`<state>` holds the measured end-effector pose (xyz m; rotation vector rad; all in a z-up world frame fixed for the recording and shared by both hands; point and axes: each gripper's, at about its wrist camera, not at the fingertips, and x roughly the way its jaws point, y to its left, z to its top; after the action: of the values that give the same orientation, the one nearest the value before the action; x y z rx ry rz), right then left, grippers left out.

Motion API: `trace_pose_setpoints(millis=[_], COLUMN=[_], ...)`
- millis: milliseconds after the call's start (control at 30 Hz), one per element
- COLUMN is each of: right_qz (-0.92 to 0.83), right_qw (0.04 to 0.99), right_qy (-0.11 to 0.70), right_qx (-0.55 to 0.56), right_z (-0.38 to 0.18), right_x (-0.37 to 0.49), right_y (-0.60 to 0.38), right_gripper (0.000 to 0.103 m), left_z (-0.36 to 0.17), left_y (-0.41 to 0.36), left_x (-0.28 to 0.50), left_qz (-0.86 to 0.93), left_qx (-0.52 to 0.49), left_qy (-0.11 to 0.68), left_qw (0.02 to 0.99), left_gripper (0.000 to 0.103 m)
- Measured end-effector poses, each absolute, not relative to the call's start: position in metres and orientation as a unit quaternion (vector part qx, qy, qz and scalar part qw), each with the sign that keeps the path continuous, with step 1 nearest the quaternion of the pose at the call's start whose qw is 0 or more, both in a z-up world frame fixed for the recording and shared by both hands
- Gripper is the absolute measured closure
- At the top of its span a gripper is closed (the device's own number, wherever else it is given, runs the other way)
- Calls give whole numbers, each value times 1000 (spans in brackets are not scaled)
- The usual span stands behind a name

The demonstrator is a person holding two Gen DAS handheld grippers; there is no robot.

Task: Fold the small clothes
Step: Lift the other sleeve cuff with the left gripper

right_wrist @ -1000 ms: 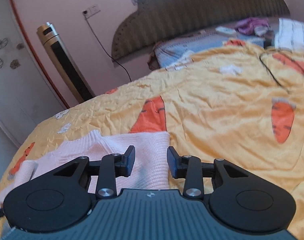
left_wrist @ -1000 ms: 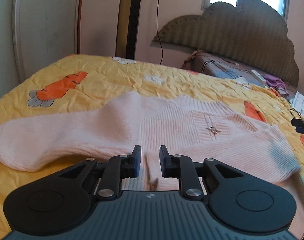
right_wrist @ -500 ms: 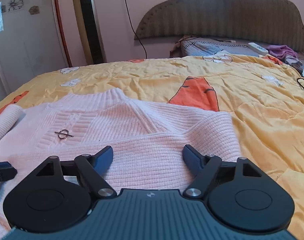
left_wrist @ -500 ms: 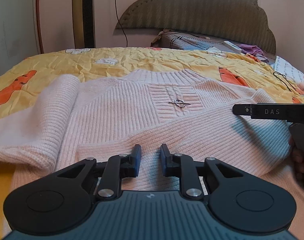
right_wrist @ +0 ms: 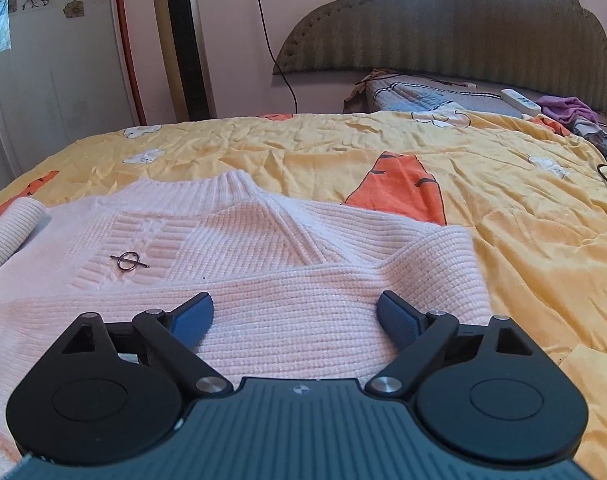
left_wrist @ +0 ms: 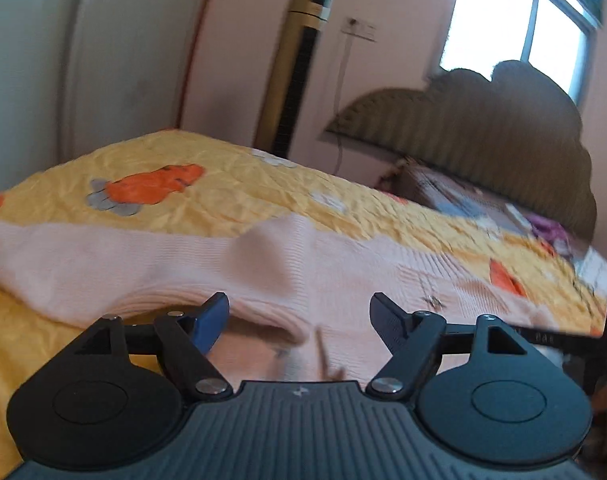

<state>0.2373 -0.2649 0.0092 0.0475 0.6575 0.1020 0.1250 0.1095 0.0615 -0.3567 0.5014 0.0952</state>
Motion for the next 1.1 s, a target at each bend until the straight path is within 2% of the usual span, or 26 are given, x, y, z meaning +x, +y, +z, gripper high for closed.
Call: trace_pose_setpoints(millis=[200, 333, 633, 700, 733, 767, 833, 867, 1100], right_qz=[52, 51, 51, 51, 51, 50, 50, 50, 52], right_qw=[945, 945, 945, 945, 945, 945, 945, 945, 945], right_qy=[322, 322, 322, 322, 322, 322, 322, 322, 321], right_qx=[26, 26, 26, 25, 25, 25, 25, 25, 27], right_z=[10, 10, 10, 10, 10, 10, 10, 10, 10], right_x=[237, 237, 236, 236, 236, 236, 236, 236, 236], right_y=[-264, -264, -264, -264, -264, -264, -264, -264, -264], right_gripper=[12, 12, 12, 12, 12, 12, 12, 12, 11], left_z=[36, 8, 0, 1, 0, 0, -3, -4, 2], left_y=[231, 283, 315, 315, 315, 315, 313, 312, 306], left_x=[97, 86, 104, 109, 109, 111, 114, 113, 110], left_qz=[167, 230, 244, 248, 248, 249, 256, 261, 270], left_qx=[-442, -552, -563, -552, -550, -548, -541, -536, -512], left_qy=[235, 223, 192, 195, 199, 205, 221, 224, 225], left_qw=[849, 770, 766, 772, 772, 772, 770, 771, 784], left_gripper=[25, 26, 27, 35, 46, 62, 77, 81, 90])
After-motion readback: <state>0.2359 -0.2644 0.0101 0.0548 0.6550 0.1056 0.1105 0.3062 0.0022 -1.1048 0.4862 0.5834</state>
